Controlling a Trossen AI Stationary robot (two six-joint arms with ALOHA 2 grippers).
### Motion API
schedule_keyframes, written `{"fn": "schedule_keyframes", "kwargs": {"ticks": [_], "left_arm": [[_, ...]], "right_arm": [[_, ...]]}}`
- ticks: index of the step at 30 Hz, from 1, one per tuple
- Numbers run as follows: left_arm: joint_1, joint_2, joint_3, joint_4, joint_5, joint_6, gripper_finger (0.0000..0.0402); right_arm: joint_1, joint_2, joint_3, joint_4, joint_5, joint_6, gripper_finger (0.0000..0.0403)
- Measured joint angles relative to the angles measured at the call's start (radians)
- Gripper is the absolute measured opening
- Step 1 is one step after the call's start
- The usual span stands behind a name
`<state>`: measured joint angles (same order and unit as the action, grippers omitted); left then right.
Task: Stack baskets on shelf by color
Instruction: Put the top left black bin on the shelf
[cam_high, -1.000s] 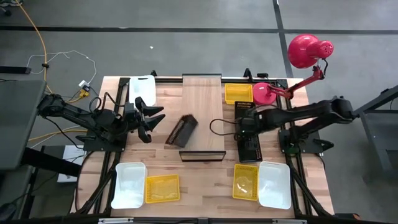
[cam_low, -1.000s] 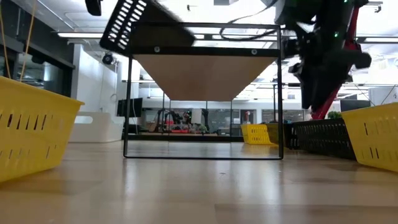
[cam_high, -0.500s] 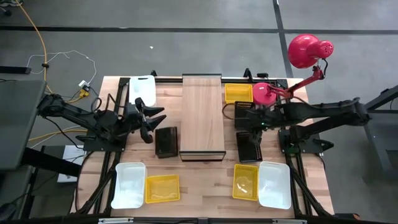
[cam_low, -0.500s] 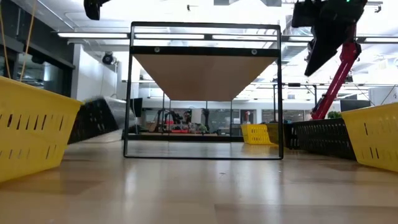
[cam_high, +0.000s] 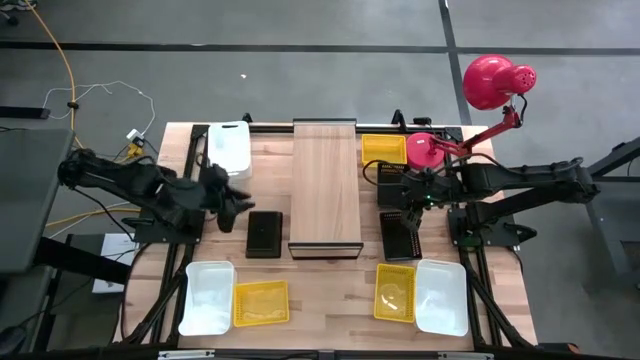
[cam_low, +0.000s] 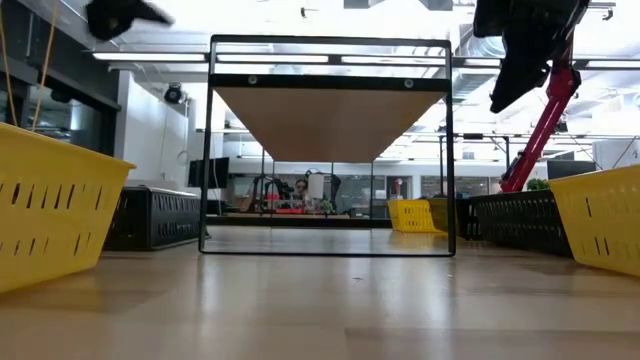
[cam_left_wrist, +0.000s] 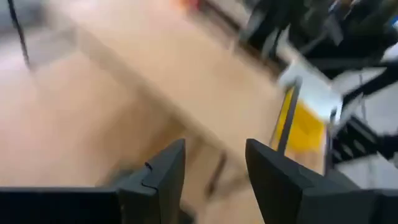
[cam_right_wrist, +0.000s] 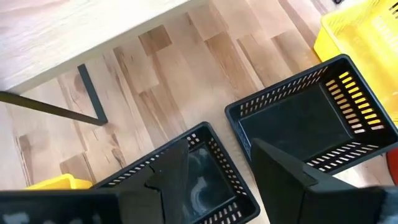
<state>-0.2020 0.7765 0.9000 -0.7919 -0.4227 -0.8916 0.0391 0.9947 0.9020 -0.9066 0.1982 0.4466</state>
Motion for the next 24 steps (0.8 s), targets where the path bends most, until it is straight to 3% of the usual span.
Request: {"fn": "schedule_keyframes", "kwargs": {"ticks": [3, 13, 18, 24], "left_arm": [[-0.002, 0.007, -0.037, -0.062, 0.054, -0.158, 0.0156], [-0.028, 0.052, -0.248, -0.037, 0.061, -0.675, 0.0157], [-0.028, 0.101, -0.301, -0.039, 0.049, -0.808, 0.0157], [-0.027, 0.203, -0.312, 0.01, 0.017, -0.837, 0.0157]], "right_arm": [[0.0, 0.0, 0.0, 0.0, 0.018, 0.0, 0.0161], [0.0, 0.0, 0.0, -0.001, 0.035, 0.035, 0.0161], [0.0, 0.0, 0.0, -0.001, 0.035, 0.033, 0.0161], [0.0, 0.0, 0.0, -0.001, 0.039, 0.026, 0.0161]]}}
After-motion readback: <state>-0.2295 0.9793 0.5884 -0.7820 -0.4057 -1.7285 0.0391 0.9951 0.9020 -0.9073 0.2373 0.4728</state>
